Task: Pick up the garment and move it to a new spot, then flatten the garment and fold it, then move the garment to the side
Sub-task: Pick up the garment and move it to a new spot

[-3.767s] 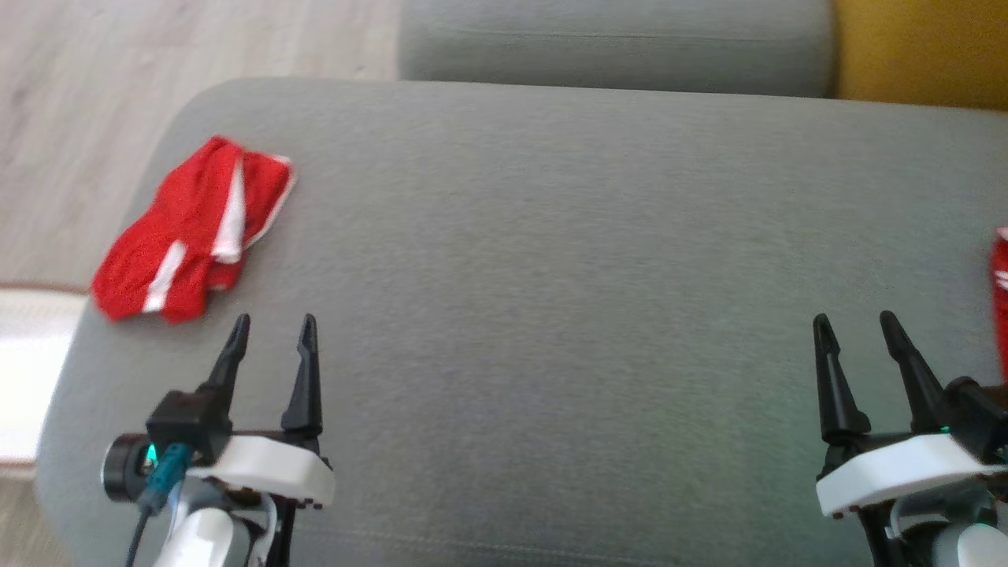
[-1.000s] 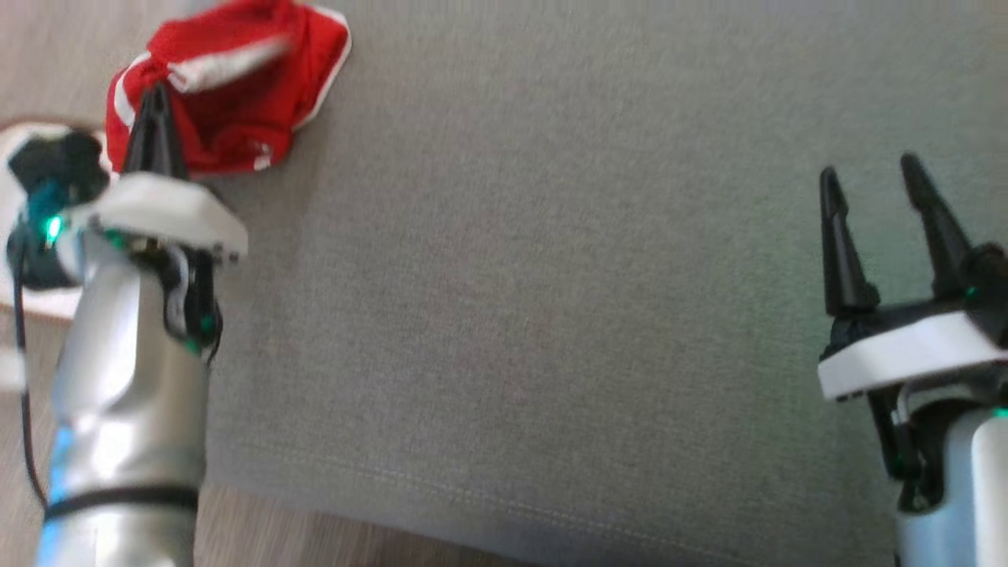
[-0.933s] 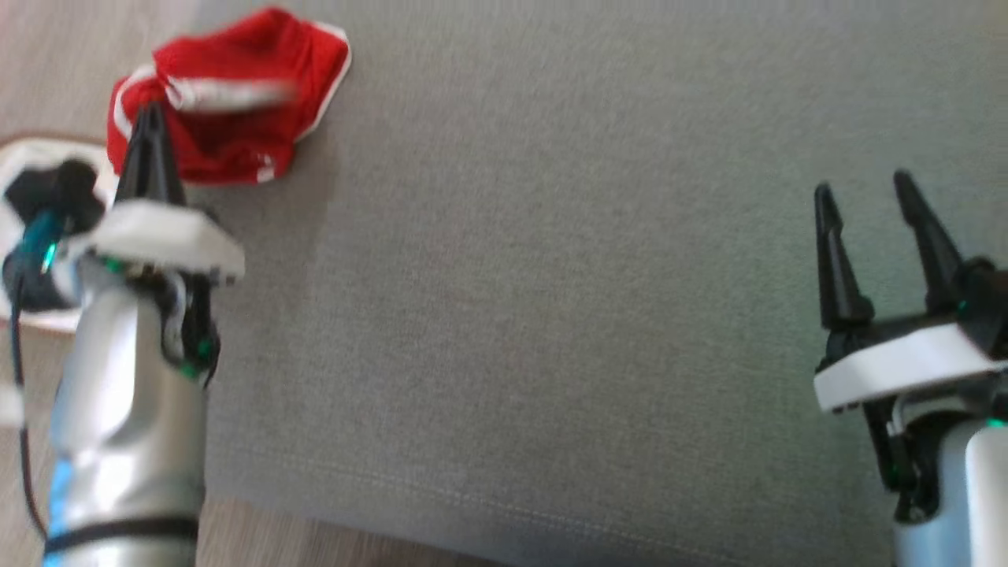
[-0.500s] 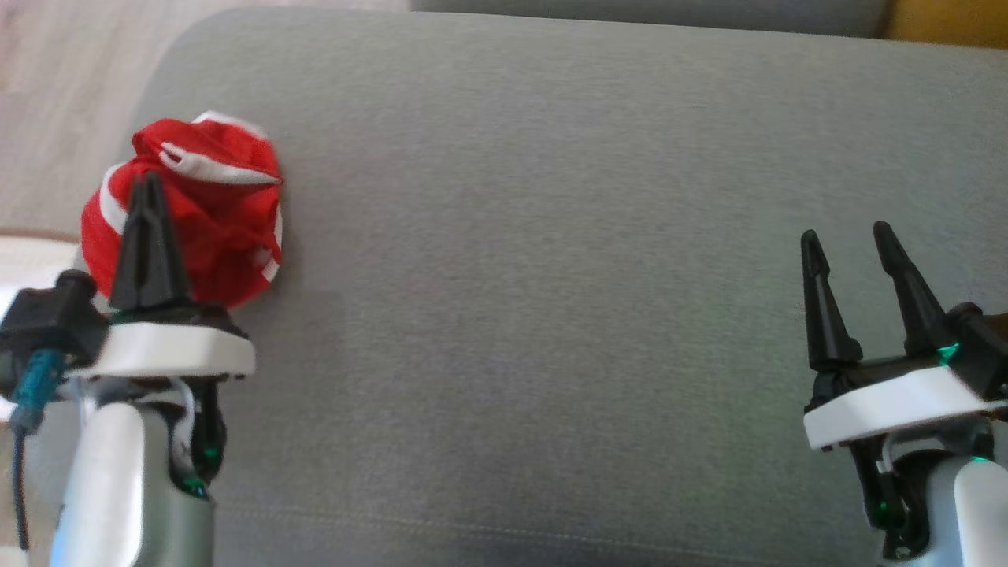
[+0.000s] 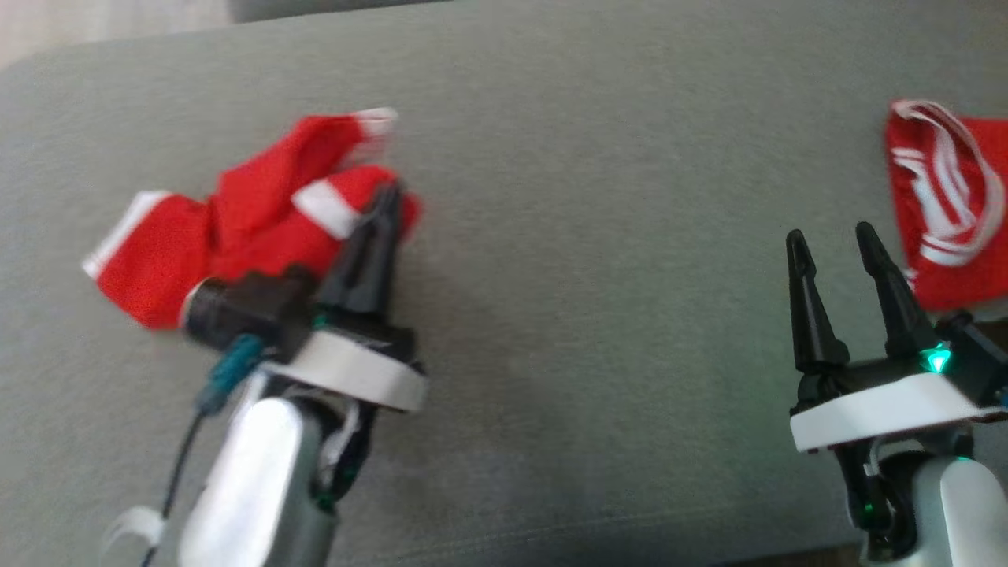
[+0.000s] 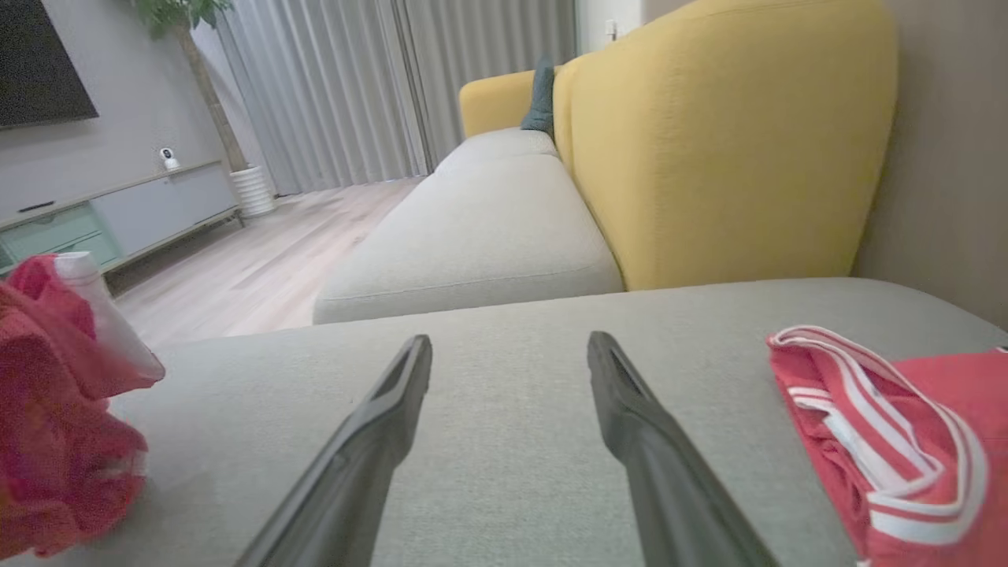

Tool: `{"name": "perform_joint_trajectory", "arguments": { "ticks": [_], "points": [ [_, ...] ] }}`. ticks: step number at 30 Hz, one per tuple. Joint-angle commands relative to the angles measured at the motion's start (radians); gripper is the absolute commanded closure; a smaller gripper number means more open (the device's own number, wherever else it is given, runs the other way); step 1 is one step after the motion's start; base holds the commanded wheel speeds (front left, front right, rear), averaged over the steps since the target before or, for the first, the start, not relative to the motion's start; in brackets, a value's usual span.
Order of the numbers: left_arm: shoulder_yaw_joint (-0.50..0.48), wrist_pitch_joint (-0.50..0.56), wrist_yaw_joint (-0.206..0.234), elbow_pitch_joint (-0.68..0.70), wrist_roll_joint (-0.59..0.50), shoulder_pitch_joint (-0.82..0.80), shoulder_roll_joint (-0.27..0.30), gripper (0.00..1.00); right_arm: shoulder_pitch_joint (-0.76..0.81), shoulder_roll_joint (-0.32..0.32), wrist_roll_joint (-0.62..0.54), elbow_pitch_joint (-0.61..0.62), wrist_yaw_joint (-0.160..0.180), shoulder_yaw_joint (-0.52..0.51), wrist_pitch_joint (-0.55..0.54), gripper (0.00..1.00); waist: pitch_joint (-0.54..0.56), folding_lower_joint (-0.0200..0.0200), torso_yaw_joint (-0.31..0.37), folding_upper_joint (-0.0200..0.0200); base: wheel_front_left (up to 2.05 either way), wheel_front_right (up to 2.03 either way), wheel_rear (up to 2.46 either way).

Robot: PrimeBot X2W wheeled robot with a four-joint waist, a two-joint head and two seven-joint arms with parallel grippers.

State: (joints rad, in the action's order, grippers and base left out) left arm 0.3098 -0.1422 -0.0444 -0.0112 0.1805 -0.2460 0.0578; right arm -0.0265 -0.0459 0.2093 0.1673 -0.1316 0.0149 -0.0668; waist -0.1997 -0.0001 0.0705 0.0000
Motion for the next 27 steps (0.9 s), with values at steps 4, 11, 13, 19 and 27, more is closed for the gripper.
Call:
{"name": "perform_joint_trajectory", "arguments": {
  "ticks": [4,11,13,19,27],
  "points": [
    [0.118,0.002,-0.023,0.019,0.017,-0.120,-0.006,1.00,-0.016,-0.004,0.024,0.018,0.001,0.009,0.027,0.00,-0.068,0.0001,0.128,0.0000,0.00,0.00,0.00],
    [0.299,-0.011,-0.013,0.013,0.072,-0.204,-0.007,1.00,-0.021,-0.004,0.047,0.002,0.001,0.004,0.051,0.00,-0.115,0.0001,0.189,0.0000,0.00,0.00,0.00],
    [0.342,-0.010,-0.001,0.001,0.086,-0.226,-0.007,1.00,-0.022,-0.004,0.052,-0.001,0.001,0.004,0.058,0.00,-0.132,0.0001,0.199,0.0000,0.00,0.00,0.00],
    [0.406,0.042,0.009,-0.128,0.128,-0.269,-0.007,1.00,-0.032,-0.004,0.055,-0.019,0.001,0.009,0.078,0.00,-0.170,0.0001,0.199,0.0000,0.00,0.00,0.00],
    [0.479,0.115,-0.037,-0.241,0.168,-0.290,-0.007,0.00,-0.043,-0.004,0.053,-0.051,0.001,0.010,0.078,0.00,-0.141,0.0001,0.157,0.0000,0.00,0.00,0.00]
  ]
}}
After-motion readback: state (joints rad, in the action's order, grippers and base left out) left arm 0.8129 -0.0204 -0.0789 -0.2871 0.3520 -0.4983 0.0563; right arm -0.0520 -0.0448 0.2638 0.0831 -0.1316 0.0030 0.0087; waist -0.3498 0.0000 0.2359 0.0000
